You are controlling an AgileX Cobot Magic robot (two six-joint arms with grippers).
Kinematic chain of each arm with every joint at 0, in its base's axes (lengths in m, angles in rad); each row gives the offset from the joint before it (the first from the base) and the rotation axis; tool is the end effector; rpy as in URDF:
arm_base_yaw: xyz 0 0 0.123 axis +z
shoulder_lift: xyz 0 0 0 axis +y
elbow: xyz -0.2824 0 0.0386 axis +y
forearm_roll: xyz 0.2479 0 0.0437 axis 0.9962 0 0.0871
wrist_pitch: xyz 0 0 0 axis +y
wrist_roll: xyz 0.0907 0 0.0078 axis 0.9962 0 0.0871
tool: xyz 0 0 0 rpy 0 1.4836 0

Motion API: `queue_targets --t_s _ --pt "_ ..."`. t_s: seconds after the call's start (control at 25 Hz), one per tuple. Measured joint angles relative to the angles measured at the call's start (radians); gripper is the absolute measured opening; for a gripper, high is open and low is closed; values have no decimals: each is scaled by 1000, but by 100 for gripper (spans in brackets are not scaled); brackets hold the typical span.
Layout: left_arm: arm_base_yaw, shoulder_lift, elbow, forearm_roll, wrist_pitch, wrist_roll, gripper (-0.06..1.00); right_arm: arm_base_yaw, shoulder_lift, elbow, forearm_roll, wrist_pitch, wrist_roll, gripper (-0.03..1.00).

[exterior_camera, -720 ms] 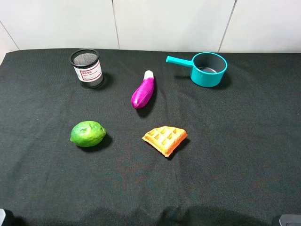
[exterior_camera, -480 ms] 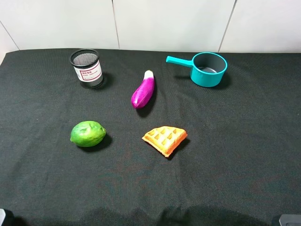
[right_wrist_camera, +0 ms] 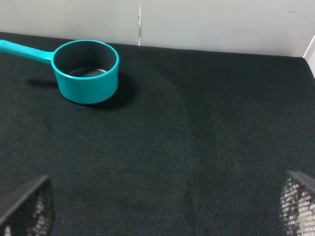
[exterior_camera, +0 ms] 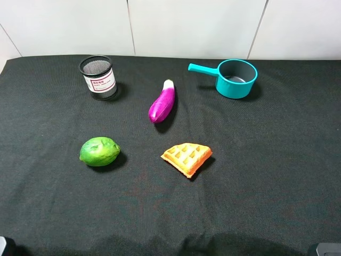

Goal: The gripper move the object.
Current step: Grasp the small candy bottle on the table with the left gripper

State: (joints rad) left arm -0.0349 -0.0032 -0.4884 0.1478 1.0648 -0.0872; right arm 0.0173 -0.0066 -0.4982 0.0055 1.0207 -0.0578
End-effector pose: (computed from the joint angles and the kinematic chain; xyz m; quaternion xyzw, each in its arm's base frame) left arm -0.0042 0.0119 0.2743 -0.0250 0.8538 0.0422 0.5183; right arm -0.0041 0.0004 0.2799 -0.0316 0.8407 -0.0082 0.5405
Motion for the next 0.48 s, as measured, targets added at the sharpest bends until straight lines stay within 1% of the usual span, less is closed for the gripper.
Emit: queue_targets --t_s 0.48 --pt "0 0 0 0 0 0 85 0 0 0 0 0 0 69"
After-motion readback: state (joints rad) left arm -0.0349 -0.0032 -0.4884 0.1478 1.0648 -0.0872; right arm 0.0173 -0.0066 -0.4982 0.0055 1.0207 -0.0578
